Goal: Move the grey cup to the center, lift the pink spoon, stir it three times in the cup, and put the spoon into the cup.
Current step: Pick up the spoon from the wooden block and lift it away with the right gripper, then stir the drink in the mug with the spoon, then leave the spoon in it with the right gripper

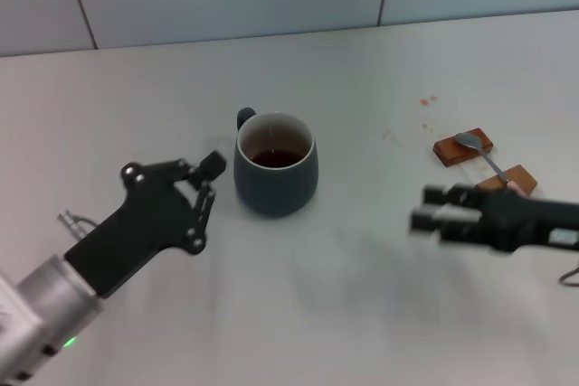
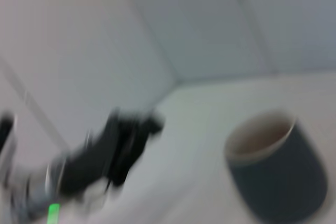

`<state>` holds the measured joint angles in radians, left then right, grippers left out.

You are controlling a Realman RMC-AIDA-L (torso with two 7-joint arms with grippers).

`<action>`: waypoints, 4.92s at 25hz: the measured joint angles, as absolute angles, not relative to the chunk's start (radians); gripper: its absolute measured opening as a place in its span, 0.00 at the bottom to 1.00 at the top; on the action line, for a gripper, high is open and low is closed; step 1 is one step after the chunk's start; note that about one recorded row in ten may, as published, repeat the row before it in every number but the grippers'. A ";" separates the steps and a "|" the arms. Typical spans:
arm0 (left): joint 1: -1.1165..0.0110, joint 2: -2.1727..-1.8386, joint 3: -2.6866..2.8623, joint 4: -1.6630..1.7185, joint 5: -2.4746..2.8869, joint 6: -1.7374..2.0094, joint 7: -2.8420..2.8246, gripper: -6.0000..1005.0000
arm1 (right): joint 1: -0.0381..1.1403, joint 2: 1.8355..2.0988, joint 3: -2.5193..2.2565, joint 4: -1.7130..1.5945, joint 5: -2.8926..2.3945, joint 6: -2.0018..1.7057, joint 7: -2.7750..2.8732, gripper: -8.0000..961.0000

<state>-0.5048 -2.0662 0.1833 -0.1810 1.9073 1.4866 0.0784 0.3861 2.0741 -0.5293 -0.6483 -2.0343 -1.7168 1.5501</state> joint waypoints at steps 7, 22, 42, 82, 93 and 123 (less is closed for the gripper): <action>-0.487 -2.066 0.190 0.009 2.067 1.514 -0.363 0.01 | 0.281 2.031 -0.239 -0.425 -1.776 -1.769 1.693 0.71; -0.491 -2.070 0.301 0.229 2.105 1.515 -0.602 0.35 | 0.084 2.073 0.090 -0.160 -1.737 -1.604 2.004 0.70; -0.498 -2.072 0.302 0.243 2.101 1.520 -0.595 0.81 | 0.143 2.080 0.087 -0.097 -1.853 -1.450 1.970 0.68; -0.500 -2.072 0.303 0.244 2.108 1.546 -0.566 0.81 | 0.196 2.082 0.016 -0.034 -1.856 -1.349 1.941 0.39; -0.489 -2.070 0.304 0.249 2.107 1.561 -0.549 0.81 | 0.183 2.084 0.025 -0.032 -1.845 -1.375 1.881 0.18; -0.522 -2.071 0.359 0.271 2.109 1.459 -0.674 0.80 | 0.456 2.082 -0.545 -1.607 -1.889 -1.854 2.290 0.13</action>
<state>-0.5215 -2.0710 0.3590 0.2708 2.1094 1.4585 -0.6739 0.4559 2.0824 -0.5447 -1.6068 -1.8889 -1.8540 2.2902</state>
